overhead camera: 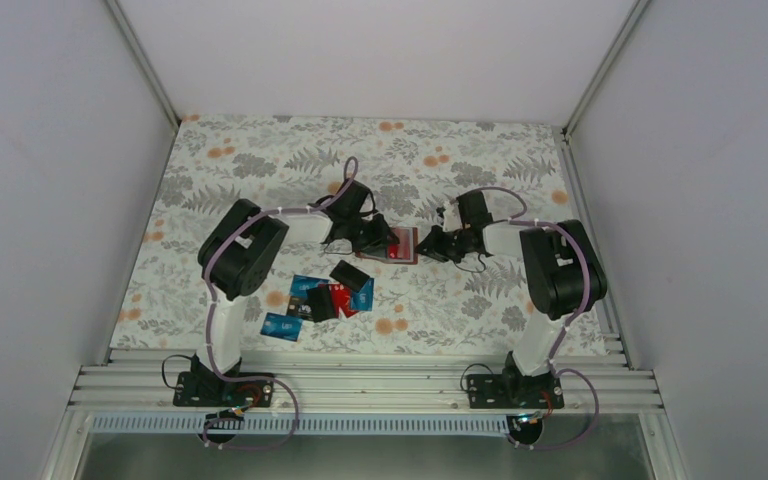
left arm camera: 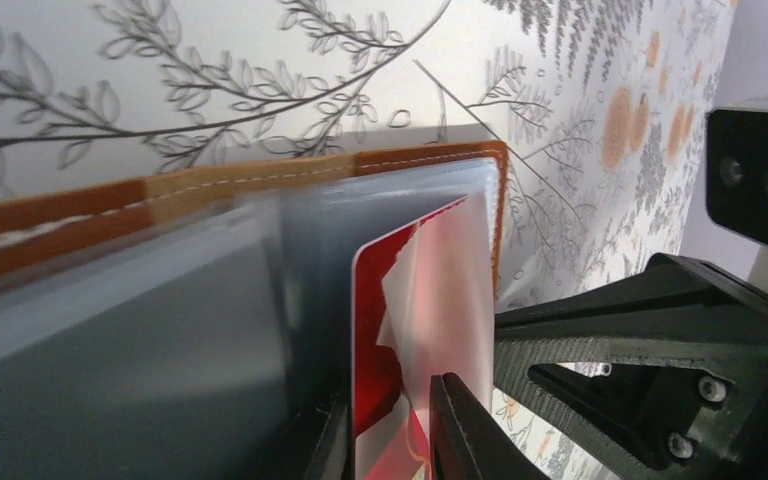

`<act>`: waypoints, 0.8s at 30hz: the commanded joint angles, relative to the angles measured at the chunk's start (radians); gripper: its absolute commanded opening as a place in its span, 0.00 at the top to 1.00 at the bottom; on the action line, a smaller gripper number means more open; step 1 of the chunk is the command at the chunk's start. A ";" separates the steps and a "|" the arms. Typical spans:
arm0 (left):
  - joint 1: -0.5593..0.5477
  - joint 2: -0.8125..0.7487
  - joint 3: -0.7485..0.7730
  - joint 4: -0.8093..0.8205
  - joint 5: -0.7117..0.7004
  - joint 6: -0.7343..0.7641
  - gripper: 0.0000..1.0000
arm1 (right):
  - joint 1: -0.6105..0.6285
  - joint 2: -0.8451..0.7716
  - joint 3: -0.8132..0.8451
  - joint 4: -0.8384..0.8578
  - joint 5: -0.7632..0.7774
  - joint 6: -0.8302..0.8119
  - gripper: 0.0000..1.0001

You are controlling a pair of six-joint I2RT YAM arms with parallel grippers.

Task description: Put the credit cards into the card holder

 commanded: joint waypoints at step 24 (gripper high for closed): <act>-0.030 -0.120 0.010 -0.181 -0.167 0.077 0.28 | 0.025 -0.004 0.006 -0.101 0.025 -0.038 0.93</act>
